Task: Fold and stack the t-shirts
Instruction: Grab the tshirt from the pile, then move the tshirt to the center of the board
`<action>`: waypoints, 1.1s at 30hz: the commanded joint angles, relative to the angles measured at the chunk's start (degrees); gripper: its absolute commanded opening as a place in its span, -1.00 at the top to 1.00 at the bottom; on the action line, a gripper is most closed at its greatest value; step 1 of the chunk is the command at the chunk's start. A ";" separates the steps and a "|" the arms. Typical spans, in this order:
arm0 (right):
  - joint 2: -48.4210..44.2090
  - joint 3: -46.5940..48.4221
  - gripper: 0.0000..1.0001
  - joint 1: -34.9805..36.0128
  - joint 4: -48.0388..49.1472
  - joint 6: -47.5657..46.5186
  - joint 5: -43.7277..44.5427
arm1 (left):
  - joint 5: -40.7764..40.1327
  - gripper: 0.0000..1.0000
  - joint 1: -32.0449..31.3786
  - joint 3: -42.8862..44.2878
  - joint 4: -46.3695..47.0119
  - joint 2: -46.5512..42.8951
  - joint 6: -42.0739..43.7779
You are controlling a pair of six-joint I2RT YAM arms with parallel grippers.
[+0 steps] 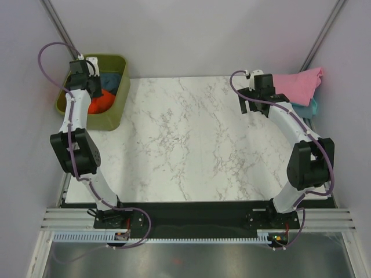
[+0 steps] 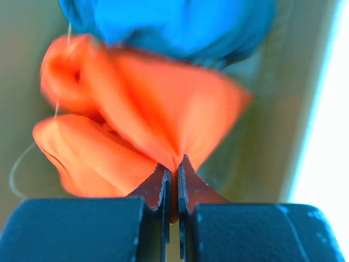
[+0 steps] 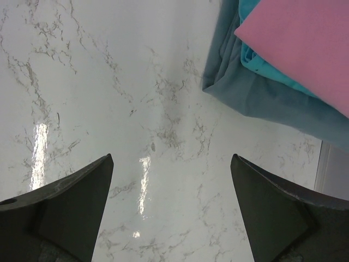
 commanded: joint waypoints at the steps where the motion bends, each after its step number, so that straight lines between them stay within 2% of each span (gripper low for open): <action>1: -0.42 3.40 -0.96 0.39 1.63 -0.62 3.45 | 9.49 0.96 -3.46 0.70 1.42 -12.61 -4.48; 6: -1.12 4.81 -0.95 0.83 1.98 -2.20 5.23 | 11.18 0.96 -10.15 1.40 2.04 -21.05 -4.13; 9: -2.09 4.89 -0.95 1.09 1.98 -2.55 5.22 | 11.62 0.96 -15.33 6.56 2.56 -23.25 -3.78; 16: -5.43 2.70 -0.95 1.09 1.89 -2.03 4.96 | 19.34 0.96 -25.44 16.25 1.34 -24.67 -5.71; 21: -8.41 1.29 -0.96 1.09 1.72 -2.11 4.69 | 24.10 0.96 -29.48 13.37 0.55 -25.98 -8.79; 25: -10.79 -0.72 -0.96 1.09 1.63 -2.73 5.40 | 24.63 0.93 -33.62 10.20 0.02 -26.95 -8.53; 28: -13.15 -2.66 -0.96 1.09 1.63 -2.91 5.22 | 24.63 0.08 -34.24 7.13 0.10 -26.60 -9.58; 30: -14.48 -3.28 -0.96 1.09 1.19 -3.34 3.47 | 24.46 -0.29 -34.15 4.58 0.10 -26.16 -9.76; 32: -16.32 -2.76 -0.96 1.00 -0.99 -3.43 0.49 | 24.28 -0.56 -34.15 1.69 -0.07 -25.81 -12.12; 33: -16.85 -2.06 -0.96 1.09 -2.14 -4.13 -6.48 | 24.80 -0.67 -34.07 0.80 -0.51 -25.72 -11.69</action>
